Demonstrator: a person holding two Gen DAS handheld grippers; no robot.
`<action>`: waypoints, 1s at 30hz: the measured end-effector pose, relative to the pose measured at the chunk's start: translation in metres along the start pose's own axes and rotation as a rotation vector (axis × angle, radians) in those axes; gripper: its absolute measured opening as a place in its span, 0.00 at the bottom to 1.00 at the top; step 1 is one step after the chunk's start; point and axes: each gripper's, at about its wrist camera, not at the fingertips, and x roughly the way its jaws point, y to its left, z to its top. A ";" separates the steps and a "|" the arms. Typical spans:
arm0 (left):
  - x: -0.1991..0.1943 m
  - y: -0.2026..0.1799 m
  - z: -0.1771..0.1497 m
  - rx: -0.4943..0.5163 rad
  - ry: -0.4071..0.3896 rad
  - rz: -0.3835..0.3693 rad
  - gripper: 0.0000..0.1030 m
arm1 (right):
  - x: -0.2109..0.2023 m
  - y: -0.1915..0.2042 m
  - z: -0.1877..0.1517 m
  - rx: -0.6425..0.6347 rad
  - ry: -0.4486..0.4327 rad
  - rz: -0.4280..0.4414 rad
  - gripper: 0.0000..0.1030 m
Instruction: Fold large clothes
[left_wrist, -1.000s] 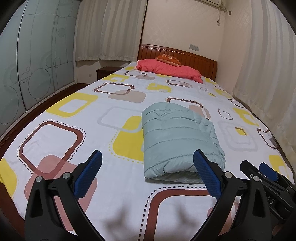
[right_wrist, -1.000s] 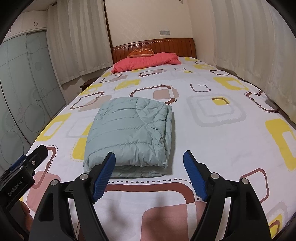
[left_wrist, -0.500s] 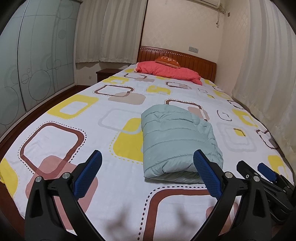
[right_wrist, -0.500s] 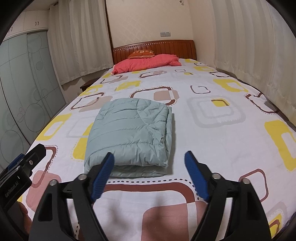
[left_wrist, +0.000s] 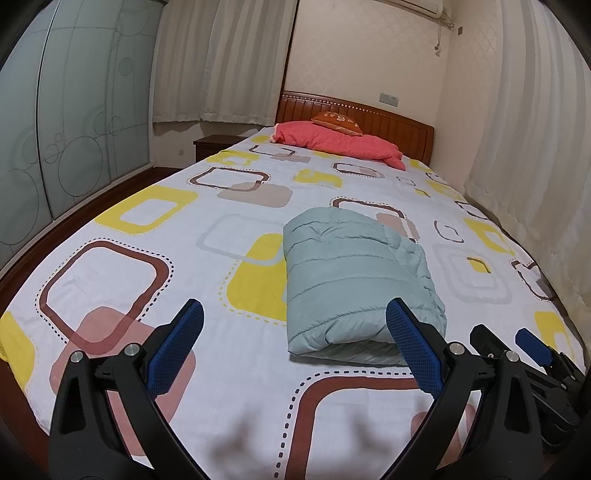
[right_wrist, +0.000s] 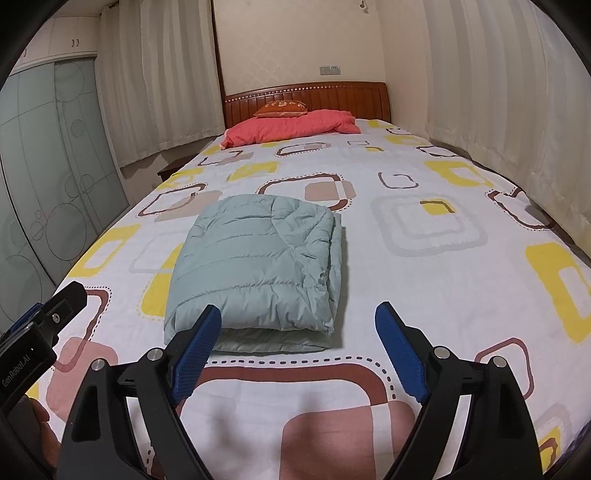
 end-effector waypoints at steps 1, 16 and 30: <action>0.000 -0.001 -0.001 0.001 0.001 0.000 0.96 | 0.000 0.000 0.000 0.000 -0.001 -0.001 0.82; -0.003 -0.007 -0.001 0.028 -0.008 0.022 0.97 | 0.001 0.001 -0.001 -0.001 -0.001 0.004 0.82; -0.004 -0.011 -0.001 0.047 -0.018 0.020 0.98 | 0.002 0.004 -0.003 -0.005 0.004 0.005 0.82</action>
